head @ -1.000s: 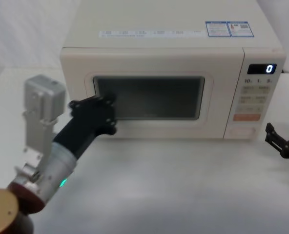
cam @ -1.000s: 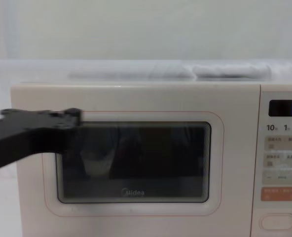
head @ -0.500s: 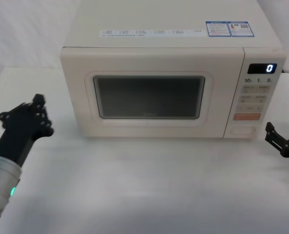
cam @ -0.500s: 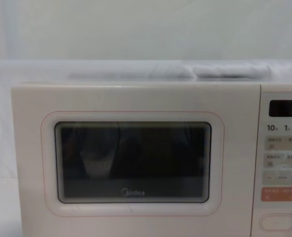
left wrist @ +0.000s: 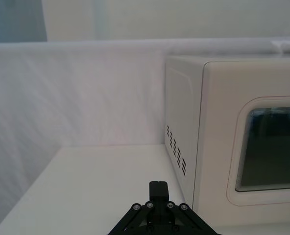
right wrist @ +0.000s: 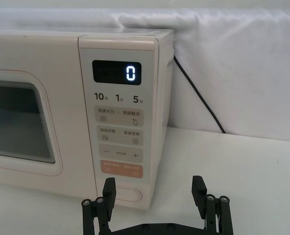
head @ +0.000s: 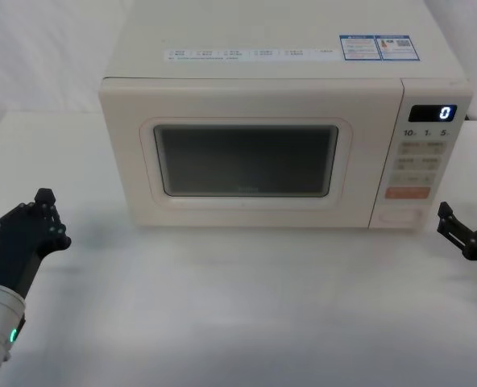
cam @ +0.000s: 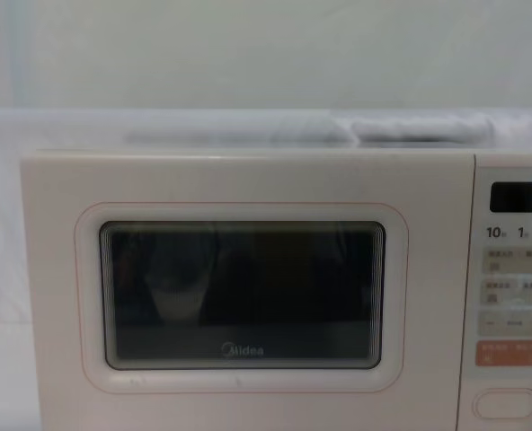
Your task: Press the button to open the microwave door with one hand; close the microwave door with the other hand.
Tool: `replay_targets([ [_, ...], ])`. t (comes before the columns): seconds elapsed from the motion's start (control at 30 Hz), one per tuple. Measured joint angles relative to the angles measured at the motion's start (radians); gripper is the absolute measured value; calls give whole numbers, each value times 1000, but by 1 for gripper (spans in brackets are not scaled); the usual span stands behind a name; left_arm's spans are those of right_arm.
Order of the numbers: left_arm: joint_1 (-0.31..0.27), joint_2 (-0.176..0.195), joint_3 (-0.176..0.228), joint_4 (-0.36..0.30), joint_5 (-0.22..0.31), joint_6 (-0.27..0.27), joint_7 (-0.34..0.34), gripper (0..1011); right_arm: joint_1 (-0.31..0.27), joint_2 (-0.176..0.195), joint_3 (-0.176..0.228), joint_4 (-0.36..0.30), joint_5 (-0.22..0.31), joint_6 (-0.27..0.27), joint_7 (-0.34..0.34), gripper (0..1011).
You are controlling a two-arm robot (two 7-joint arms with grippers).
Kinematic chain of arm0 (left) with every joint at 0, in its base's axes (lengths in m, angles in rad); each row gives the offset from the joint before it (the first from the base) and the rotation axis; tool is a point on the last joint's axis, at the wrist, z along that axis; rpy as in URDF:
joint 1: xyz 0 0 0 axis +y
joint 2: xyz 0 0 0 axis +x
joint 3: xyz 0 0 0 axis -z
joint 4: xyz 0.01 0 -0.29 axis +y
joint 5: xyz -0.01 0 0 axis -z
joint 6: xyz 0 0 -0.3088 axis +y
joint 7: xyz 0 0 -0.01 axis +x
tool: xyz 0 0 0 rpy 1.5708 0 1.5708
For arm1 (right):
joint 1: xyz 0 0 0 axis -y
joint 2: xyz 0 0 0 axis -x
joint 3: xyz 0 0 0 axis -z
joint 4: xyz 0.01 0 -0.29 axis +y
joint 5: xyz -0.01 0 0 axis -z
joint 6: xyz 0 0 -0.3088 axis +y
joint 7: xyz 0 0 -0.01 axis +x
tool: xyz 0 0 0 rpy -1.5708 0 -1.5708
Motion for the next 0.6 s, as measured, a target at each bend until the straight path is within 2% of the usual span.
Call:
replay_targets([
  [0.37,-21,-31,-14,33,-11,17,-32,0,0,0,0,0,0,0,0,1002],
  [0.6,-23,-34,-4,47,14,33,-48,0,0,0,0,0,0,0,0,1002],
])
